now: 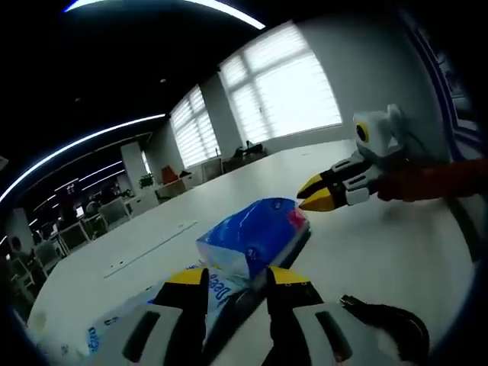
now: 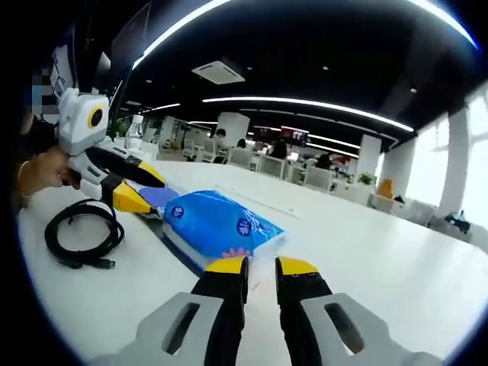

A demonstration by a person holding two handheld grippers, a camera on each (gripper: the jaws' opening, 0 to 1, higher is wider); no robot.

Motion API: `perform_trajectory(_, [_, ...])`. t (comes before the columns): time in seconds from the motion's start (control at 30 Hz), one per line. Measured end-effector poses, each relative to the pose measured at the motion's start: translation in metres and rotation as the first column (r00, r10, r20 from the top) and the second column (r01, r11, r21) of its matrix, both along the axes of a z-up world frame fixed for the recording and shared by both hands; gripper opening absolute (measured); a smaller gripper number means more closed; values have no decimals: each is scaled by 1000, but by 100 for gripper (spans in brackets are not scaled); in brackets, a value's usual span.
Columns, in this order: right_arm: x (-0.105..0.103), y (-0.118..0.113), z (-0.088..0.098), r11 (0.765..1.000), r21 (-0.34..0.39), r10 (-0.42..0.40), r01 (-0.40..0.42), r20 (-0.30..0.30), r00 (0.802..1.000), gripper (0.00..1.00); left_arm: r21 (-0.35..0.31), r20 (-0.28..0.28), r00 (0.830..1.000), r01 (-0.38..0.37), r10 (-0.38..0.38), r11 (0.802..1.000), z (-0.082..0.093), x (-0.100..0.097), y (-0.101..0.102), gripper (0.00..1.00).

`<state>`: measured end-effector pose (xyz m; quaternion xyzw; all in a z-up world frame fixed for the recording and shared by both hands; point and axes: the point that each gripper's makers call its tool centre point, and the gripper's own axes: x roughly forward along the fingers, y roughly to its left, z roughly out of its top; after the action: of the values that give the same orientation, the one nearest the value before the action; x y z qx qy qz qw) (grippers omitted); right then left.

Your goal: Arrange the tabletop items into an orderly group along one side of the table until the central work area is clear of visible clutter.

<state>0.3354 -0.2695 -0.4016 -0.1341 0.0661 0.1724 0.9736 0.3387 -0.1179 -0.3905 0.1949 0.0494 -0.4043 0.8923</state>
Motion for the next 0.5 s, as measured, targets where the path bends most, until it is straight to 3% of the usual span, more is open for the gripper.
perform_trajectory(0.17, [-5,4,5,1000,16,19,-19,7,1000,17,-15,2,1000,14,-14,1000,3,-7,4,32])
perform_trajectory(0.3, [-12,6,8,998,41,36,-36,10,999,21,-16,-28,999,41,-41,999,1,-14,8,46])
perform_trajectory(0.5, [-14,7,11,997,62,42,-43,14,999,24,11,1,998,65,-65,998,2,-23,12,50])
